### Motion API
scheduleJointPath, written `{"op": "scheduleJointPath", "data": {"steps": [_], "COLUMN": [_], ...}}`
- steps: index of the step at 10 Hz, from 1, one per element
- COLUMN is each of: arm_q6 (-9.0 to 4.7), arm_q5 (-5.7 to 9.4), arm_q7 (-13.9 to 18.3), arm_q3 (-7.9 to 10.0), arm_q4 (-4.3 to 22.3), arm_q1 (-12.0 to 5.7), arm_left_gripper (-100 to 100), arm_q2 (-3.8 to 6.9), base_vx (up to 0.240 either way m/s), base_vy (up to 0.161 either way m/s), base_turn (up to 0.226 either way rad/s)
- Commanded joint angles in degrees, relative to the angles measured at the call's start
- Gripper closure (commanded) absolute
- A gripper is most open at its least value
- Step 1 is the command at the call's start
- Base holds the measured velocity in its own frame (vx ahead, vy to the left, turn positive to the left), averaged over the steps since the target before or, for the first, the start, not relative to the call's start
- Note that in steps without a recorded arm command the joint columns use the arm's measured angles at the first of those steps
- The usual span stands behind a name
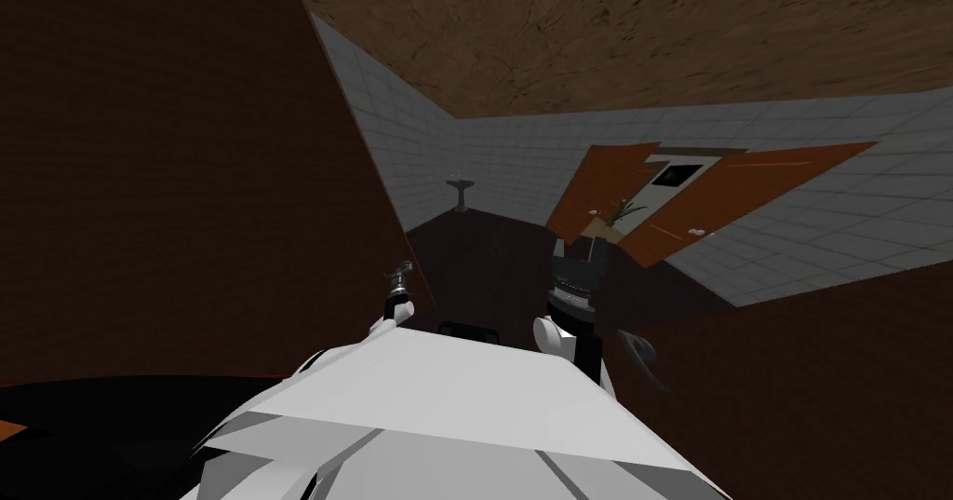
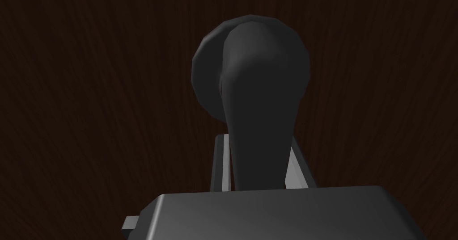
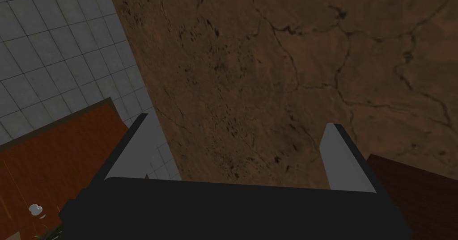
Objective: Push the door open
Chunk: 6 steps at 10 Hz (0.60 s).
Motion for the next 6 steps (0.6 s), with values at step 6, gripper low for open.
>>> {"op": "scheduleJointPath", "data": {"steps": [6], "arm_q6": [-0.61], "arm_q5": [2.20], "arm_q7": [-1.3], "arm_q3": [2.59], "arm_q4": [0.4], "arm_q1": [0.27], "arm_left_gripper": [100], "arm_q2": [0.57], "base_vx": [0.160], "base_vy": [0.015], "base_turn": [0.036]}}
